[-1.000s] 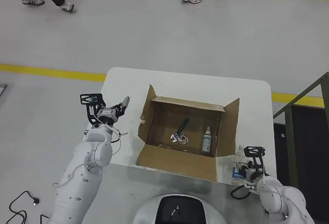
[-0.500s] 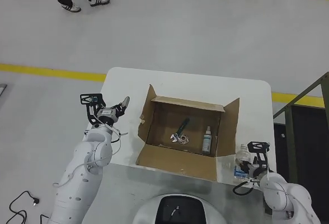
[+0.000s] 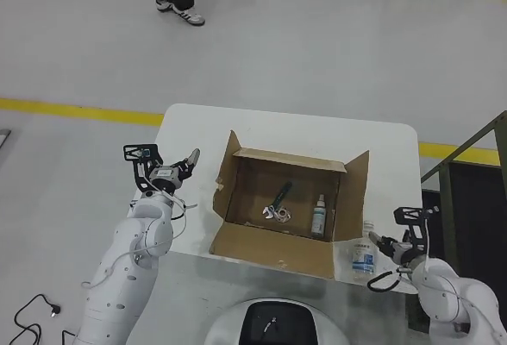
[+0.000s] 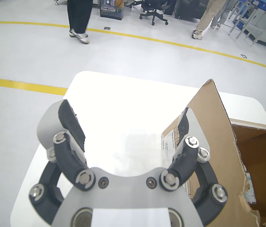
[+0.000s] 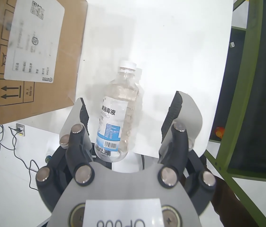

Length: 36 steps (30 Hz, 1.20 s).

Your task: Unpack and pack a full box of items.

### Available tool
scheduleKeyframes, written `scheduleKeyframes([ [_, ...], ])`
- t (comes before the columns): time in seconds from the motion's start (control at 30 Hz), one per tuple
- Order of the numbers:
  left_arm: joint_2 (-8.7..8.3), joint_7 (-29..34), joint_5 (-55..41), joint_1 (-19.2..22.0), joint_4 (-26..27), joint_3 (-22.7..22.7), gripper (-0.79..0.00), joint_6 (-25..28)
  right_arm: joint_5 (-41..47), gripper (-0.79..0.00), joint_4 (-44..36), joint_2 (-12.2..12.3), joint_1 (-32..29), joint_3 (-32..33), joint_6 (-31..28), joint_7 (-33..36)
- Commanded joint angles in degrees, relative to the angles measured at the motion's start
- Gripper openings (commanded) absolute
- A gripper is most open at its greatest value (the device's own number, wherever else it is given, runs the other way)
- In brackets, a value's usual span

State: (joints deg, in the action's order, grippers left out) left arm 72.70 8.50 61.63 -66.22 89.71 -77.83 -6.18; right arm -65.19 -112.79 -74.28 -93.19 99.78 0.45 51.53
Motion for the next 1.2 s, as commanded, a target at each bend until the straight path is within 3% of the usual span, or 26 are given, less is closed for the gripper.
scheduleKeyframes([
  [0.0, 0.0, 0.0, 0.0, 0.0, 0.0, 0.0, 0.0, 0.0, 0.09, -0.194, -0.48, 0.08, 0.05, 0.22, 0.05, 0.1],
  [0.13, 0.0, 0.0, 0.0, 0.0, 0.0, 0.0, 0.0, 0.0, 1.82, -0.459, -3.58, 0.21, 0.5, 1.45, 1.02, 0.09],
  [0.17, 0.0, 0.0, 0.0, 0.0, 0.0, 0.0, 0.0, 0.0, 2.56, -0.585, -4.99, 0.24, 0.57, 2.03, 1.29, 0.19],
  [0.2, 0.0, 0.0, 0.0, 0.0, 0.0, 0.0, 0.0, 0.0, 3.31, -0.64, -6.54, 0.28, 0.61, 2.7, 1.56, 0.28],
  [0.23, 0.0, 0.0, 0.0, 0.0, 0.0, 0.0, 0.0, 0.0, 4.11, -0.785, -8.23, 0.32, 0.67, 3.44, 1.93, 0.42],
  [0.4, 0.0, 0.0, 0.0, 0.0, 0.0, 0.0, 0.0, 0.0, 8.67, -0.785, -16.66, 0.58, 2.19, 7.54, 3.58, 1.58],
  [0.57, 0.0, 0.0, 0.0, 0.0, 0.0, 0.0, 0.0, 0.0, 13.48, -0.785, -21.78, 1.02, 4.38, 8.05, 0.91, 3.94],
  [0.7, 0.0, 0.0, 0.0, 0.0, 0.0, 0.0, 0.0, 0.0, 15.33, -0.785, -21.86, 1.46, 6.51, 5.53, -2.72, 5.36],
  [0.8, 0.0, 0.0, 0.0, 0.0, 0.0, 0.0, 0.0, 0.0, 11.01, -0.785, -21.86, 1.88, 6.7, 3.42, -5.39, 6.04],
  [1.17, 0.04, -1.43, -0.45, -0.57, 0.54, -1.27, 0.0, -0.57, 9.95, -0.785, -21.67, 1.94, 6.46, 3.11, -5.32, 5.77],
])
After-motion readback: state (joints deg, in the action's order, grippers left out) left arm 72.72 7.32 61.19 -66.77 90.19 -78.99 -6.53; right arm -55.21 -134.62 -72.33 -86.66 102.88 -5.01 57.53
